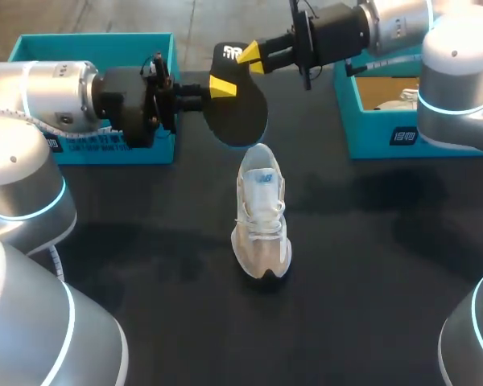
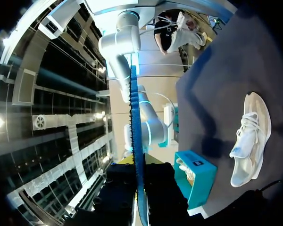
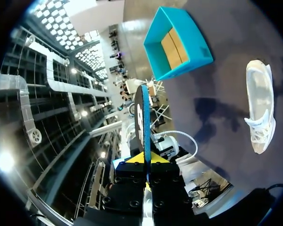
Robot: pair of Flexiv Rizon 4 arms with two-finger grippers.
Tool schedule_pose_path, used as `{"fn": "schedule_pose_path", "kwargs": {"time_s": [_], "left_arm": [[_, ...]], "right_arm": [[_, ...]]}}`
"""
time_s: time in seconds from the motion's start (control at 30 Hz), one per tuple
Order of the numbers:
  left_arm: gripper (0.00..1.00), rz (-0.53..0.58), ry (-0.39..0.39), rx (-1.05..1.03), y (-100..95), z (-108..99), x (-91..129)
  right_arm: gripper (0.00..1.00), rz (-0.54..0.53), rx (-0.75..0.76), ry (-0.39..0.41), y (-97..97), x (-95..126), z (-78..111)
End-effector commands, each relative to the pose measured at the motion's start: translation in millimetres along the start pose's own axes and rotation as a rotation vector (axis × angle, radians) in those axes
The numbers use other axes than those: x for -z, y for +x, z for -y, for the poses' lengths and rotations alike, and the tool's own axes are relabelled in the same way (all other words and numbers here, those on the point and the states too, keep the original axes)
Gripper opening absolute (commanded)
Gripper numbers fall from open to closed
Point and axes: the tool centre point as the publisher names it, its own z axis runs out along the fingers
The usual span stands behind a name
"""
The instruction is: Take the shoe out of the shoebox, open the shoe tongue, remove and reinsert the insole, then place the shoe into the shoebox
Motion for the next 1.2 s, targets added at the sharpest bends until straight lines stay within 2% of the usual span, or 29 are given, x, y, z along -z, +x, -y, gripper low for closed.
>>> {"fn": "schedule_pose_path", "kwargs": {"time_s": [0.03, 0.07, 0.1, 0.3, 0.57, 0.67, 0.97, 1.2], "left_arm": [[0.00, -0.003, 0.006, 0.001, 1.9, 0, 0], [0.00, -0.003, 0.006, 0.002, 2.2, 0, 1], [0.00, -0.004, 0.006, 0.003, 2.5, 0, 1], [0.00, -0.006, 0.006, 0.007, 0.1, -3, 7], [0.00, -0.005, 0.004, 0.019, -3.6, -6, 19], [0.00, -0.007, 0.006, 0.021, -5.0, -6, 22], [0.00, -0.011, 0.006, 0.024, -5.3, -6, 28], [0.00, -0.017, -0.021, 0.022, -5.5, -6, 29]], "right_arm": [[0.49, -0.018, 0.024, -0.018, -1.9, 0, 0.9], [0.98, -0.022, 0.041, -0.022, -2.2, 0, 1.2], [1.00, -0.027, 0.061, -0.026, -2.7, 0, 1.5], [1.00, -0.059, 0.163, -0.046, -11.2, 2, 6.8], [1.00, -0.033, 0.234, -0.118, -34.5, 26, 26.0], [1.00, -0.028, 0.290, -0.155, -37.3, 38, 30.1], [1.00, -0.024, 0.302, -0.250, -40.9, 75, 36.4], [1.00, -0.027, 0.317, -0.280, -35.8, 82, 30.4]]}}
